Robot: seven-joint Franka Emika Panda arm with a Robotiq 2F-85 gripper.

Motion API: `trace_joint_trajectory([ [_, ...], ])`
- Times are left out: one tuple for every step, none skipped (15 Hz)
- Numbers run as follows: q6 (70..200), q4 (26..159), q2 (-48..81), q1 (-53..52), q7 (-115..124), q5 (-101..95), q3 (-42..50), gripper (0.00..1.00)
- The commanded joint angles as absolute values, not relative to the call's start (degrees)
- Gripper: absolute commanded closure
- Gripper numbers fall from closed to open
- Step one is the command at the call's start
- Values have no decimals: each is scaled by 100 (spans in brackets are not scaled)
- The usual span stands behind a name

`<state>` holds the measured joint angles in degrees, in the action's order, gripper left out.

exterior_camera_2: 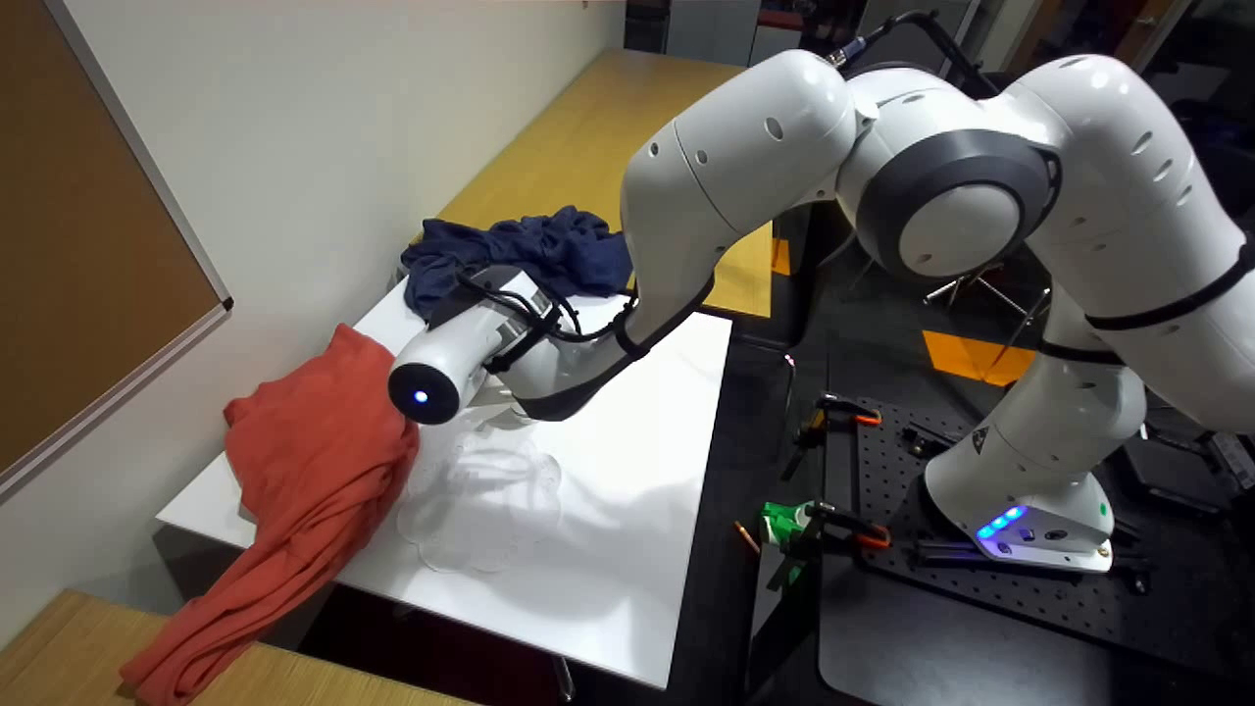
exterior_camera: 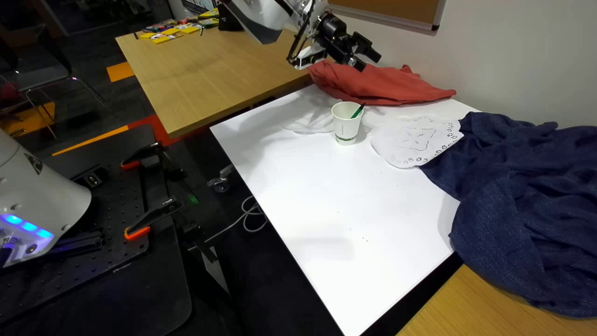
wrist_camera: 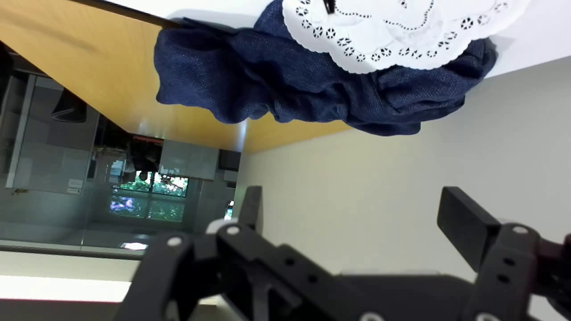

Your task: Put the pen inside the white coffee cup

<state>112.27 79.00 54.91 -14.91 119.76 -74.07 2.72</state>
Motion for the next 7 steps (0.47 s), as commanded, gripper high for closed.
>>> trace_joint_trajectory([
  [11188, 8321, 5045, -1494, 12166, -7535, 250, 0],
  [11183, 7915, 5385, -1448, 11976, -7447, 201, 0],
  [11183, 7940, 5337, -1446, 11976, -7448, 199, 0],
  [11182, 7966, 5306, -1445, 11977, -7450, 196, 0],
  [11181, 7988, 5291, -1443, 11977, -7450, 195, 0],
  [11181, 8003, 5287, -1443, 11977, -7451, 194, 0],
  [11181, 8013, 5287, -1442, 11977, -7451, 193, 0],
])
